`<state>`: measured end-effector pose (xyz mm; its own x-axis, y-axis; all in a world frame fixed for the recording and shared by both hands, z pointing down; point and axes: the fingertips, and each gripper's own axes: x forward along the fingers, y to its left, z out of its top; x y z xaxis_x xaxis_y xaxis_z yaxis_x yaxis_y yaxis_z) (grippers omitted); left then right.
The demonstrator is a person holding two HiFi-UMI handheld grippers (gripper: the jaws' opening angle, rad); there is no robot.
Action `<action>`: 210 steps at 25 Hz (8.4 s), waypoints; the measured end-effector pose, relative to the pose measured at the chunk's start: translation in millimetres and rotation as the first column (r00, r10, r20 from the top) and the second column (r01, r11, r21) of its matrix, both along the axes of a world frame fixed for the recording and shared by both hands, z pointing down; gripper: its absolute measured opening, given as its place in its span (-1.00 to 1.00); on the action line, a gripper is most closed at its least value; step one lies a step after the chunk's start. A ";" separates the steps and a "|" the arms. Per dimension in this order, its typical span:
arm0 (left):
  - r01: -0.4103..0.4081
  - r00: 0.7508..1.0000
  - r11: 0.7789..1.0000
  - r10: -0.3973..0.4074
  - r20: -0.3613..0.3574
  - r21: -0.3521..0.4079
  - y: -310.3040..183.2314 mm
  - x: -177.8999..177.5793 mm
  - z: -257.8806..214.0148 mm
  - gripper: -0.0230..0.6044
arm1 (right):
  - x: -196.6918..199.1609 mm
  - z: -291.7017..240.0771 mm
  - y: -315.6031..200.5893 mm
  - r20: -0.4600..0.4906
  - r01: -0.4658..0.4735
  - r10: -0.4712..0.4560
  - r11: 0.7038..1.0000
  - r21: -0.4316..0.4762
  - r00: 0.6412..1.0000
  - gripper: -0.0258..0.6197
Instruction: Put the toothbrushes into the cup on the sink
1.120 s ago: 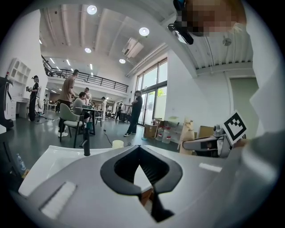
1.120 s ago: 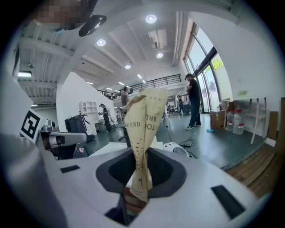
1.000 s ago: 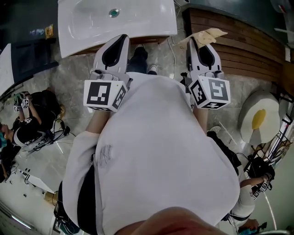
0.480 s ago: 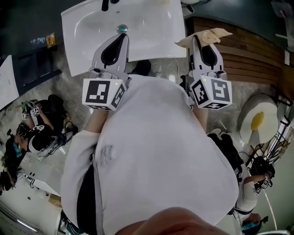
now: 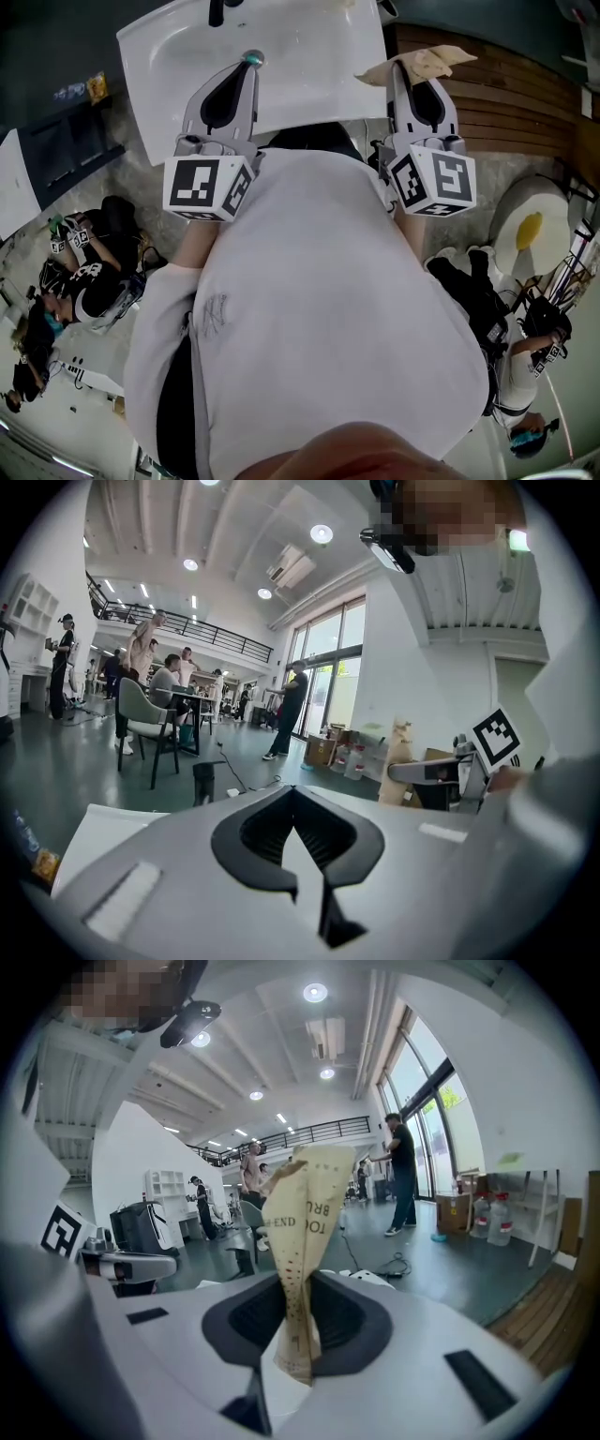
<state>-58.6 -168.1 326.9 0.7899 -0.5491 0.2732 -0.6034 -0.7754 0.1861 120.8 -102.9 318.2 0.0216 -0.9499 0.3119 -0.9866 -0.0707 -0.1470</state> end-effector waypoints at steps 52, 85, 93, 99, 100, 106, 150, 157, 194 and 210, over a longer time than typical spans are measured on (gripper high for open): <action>0.095 0.995 0.990 -0.099 0.029 0.099 -52.4 55.3 -14.7 -0.98 | 29.7 -23.9 -52.2 -0.012 0.129 -0.128 0.985 0.113 0.992 -0.73; 0.252 0.966 0.965 -0.256 0.038 0.076 -69.9 24.2 -16.4 -0.98 | 63.1 -57.1 -131.0 -0.050 0.174 -0.167 0.957 0.230 0.985 -0.73; 0.260 0.962 0.962 -0.266 0.062 0.088 -69.7 26.2 -14.5 -0.98 | 69.4 -42.0 -156.4 -0.050 0.187 -0.180 0.956 0.225 0.982 -0.73; 0.267 0.960 0.961 -0.272 0.064 0.073 -68.7 25.6 -12.3 -0.98 | 65.5 -40.7 -170.6 -0.070 0.233 -0.223 0.934 0.272 0.972 -0.73; 0.269 0.960 0.960 -0.273 0.064 0.072 -68.7 25.8 -12.5 -0.98 | 65.5 -39.2 -173.3 -0.076 0.240 -0.228 0.932 0.271 0.971 -0.73; 0.278 0.957 0.958 -0.282 0.071 0.069 -68.6 24.4 -11.1 -0.98 | 62.6 -17.4 -190.0 -0.072 0.272 -0.262 0.934 0.230 0.962 -0.73; 0.316 0.945 0.947 -0.320 0.067 0.065 -73.1 14.6 -10.7 -0.98 | 50.0 91.6 -213.0 -0.020 0.329 -0.328 0.943 0.048 0.944 -0.73; 0.315 0.946 0.947 -0.319 0.065 0.065 -70.9 14.9 -10.4 -0.98 | 50.0 106.8 -210.8 -0.026 0.325 -0.325 0.945 0.016 0.945 -0.73; 0.313 0.948 0.949 -0.315 0.045 0.048 -70.6 18.9 -11.5 -0.98 | 51.9 139.2 -203.4 -0.012 0.304 -0.307 0.949 -0.086 0.952 -0.43; 0.312 0.949 0.948 -0.315 0.034 0.062 -69.2 18.2 -18.1 -0.98 | 53.8 138.9 -199.5 -0.012 0.292 -0.295 0.951 -0.103 0.956 -0.35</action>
